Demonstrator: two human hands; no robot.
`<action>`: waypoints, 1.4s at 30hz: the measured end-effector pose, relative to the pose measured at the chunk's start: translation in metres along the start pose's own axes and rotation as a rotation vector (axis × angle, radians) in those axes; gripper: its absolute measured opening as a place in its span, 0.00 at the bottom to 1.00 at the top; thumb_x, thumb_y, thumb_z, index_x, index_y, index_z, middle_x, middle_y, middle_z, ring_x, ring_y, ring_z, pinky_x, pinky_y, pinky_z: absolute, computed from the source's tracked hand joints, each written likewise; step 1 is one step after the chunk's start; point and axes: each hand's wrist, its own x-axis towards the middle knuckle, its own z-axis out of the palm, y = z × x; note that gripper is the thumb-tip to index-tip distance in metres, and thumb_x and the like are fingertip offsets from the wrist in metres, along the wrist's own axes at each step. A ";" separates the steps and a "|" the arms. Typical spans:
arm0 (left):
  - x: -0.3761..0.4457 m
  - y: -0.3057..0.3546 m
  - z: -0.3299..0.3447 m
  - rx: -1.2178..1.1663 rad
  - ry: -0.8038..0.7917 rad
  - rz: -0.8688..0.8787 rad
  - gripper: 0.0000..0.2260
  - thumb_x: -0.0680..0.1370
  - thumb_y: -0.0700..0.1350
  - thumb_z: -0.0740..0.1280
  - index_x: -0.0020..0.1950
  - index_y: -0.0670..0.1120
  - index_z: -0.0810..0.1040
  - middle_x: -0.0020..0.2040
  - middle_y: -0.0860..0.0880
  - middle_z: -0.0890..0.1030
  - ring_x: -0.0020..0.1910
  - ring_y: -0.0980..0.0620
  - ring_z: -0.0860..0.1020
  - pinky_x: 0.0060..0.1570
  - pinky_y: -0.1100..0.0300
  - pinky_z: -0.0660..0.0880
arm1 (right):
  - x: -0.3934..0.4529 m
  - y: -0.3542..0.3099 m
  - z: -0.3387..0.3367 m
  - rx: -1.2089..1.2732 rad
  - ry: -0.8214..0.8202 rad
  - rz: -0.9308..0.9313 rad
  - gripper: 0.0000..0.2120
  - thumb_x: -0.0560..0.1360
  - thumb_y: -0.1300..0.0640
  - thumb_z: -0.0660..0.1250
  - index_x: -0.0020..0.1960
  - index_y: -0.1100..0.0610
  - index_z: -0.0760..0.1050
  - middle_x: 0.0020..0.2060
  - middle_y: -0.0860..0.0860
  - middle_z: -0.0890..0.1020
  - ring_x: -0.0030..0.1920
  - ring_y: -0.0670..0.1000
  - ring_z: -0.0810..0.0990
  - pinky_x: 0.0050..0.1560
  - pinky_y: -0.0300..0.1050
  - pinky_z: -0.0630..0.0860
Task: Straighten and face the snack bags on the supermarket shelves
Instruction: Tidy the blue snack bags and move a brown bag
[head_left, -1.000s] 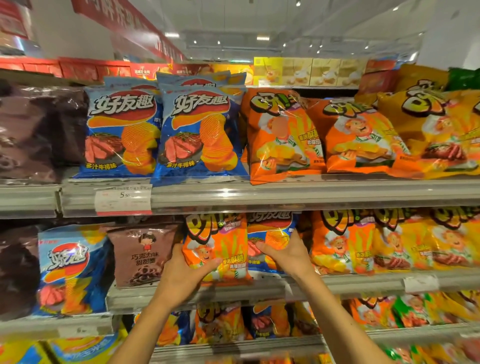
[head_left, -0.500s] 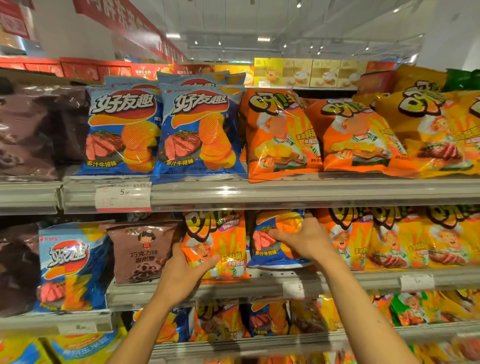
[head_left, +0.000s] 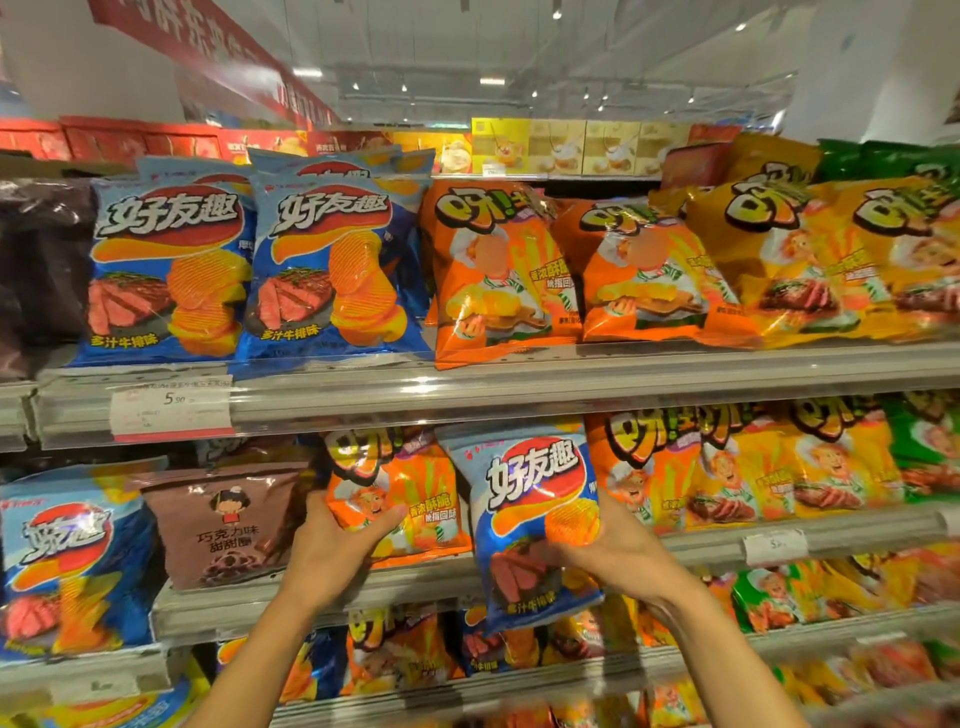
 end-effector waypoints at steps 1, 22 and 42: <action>0.000 0.000 0.002 0.005 0.014 0.002 0.35 0.64 0.61 0.78 0.61 0.48 0.66 0.49 0.59 0.75 0.45 0.59 0.75 0.45 0.57 0.72 | -0.003 0.002 -0.002 -0.014 -0.032 0.010 0.20 0.67 0.52 0.81 0.57 0.44 0.82 0.51 0.44 0.87 0.53 0.45 0.85 0.51 0.45 0.82; -0.001 0.043 0.115 0.012 -0.179 0.027 0.42 0.62 0.71 0.74 0.63 0.43 0.75 0.56 0.45 0.82 0.55 0.47 0.81 0.56 0.47 0.78 | -0.046 0.036 -0.055 0.128 0.223 0.115 0.17 0.67 0.47 0.81 0.54 0.43 0.82 0.43 0.48 0.88 0.43 0.48 0.87 0.37 0.39 0.81; -0.079 -0.049 -0.030 0.566 0.204 0.592 0.13 0.76 0.48 0.71 0.60 0.49 0.79 0.59 0.52 0.76 0.60 0.52 0.74 0.57 0.59 0.71 | -0.011 0.008 0.063 0.017 0.195 0.028 0.17 0.65 0.57 0.82 0.51 0.48 0.83 0.43 0.48 0.87 0.42 0.56 0.86 0.41 0.56 0.84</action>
